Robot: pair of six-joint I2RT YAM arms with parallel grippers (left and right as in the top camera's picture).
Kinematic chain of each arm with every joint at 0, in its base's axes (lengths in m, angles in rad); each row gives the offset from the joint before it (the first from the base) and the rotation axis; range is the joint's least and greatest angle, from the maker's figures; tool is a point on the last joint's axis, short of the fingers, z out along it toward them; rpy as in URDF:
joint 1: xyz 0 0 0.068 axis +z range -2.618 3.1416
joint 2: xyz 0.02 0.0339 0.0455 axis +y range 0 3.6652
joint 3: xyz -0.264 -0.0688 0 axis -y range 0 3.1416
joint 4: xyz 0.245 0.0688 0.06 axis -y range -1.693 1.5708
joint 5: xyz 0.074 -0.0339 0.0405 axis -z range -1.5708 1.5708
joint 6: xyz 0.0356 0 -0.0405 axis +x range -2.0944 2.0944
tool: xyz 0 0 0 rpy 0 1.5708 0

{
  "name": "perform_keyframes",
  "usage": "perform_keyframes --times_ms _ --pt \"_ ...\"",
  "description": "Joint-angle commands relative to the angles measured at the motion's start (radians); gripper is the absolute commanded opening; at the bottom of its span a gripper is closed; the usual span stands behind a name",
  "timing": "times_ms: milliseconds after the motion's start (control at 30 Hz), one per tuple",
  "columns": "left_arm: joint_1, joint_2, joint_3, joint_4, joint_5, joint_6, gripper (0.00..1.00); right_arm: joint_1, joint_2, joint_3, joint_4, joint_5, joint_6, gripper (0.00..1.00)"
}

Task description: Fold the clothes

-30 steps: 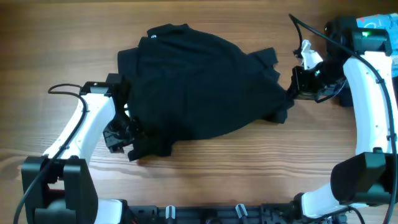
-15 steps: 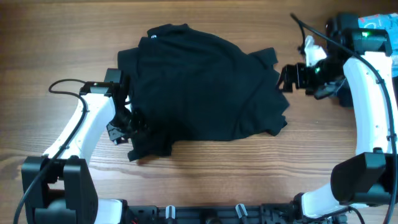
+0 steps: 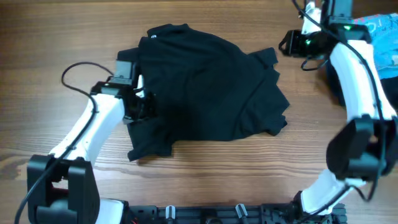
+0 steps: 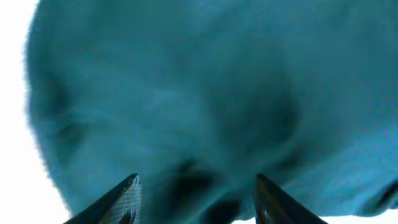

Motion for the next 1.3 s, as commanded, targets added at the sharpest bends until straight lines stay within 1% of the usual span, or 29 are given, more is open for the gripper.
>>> perform_keyframes --times_ms 0,67,200,500,667,800,1000,1067,1100,1167,1200,1267 --pt "-0.063 -0.011 -0.003 0.035 0.008 0.027 0.58 -0.007 0.107 0.003 -0.008 -0.047 0.033 0.47" --pt "-0.094 -0.011 -0.003 0.045 0.004 0.027 0.59 -0.007 0.158 0.003 -0.008 -0.052 0.045 0.44" --pt "-0.130 -0.011 -0.003 0.045 -0.045 0.027 0.59 -0.007 0.235 0.003 0.008 -0.074 0.042 0.43" --pt "-0.133 -0.011 -0.003 0.046 -0.045 0.027 0.61 -0.003 0.251 0.003 0.108 -0.069 0.047 0.43" --pt "-0.133 -0.011 -0.003 0.046 -0.045 0.027 0.61 0.001 0.274 0.003 0.136 -0.040 0.072 0.42" --pt "-0.133 -0.011 -0.003 0.046 -0.045 0.027 0.63 0.005 0.328 0.003 0.137 -0.036 0.098 0.38" --pt "-0.133 -0.011 -0.003 0.046 -0.045 0.027 0.63 0.016 0.374 0.003 0.157 -0.035 0.123 0.36" --pt "-0.133 -0.011 -0.003 0.046 -0.045 0.027 0.64 0.016 0.374 0.003 0.174 -0.036 0.126 0.30" --pt "-0.133 -0.011 -0.003 0.045 -0.045 0.027 0.64 0.016 0.373 0.004 0.182 -0.036 0.129 0.25" --pt "-0.133 -0.011 -0.003 0.045 -0.045 0.027 0.64 0.014 0.373 0.011 0.196 -0.035 0.146 0.13" --pt "-0.133 -0.011 -0.003 0.045 -0.045 0.027 0.65 0.014 0.373 0.017 0.200 -0.036 0.148 0.04" --pt "-0.133 -0.011 -0.003 0.045 -0.045 0.027 0.65 0.006 0.372 0.056 0.196 -0.035 0.148 0.04"
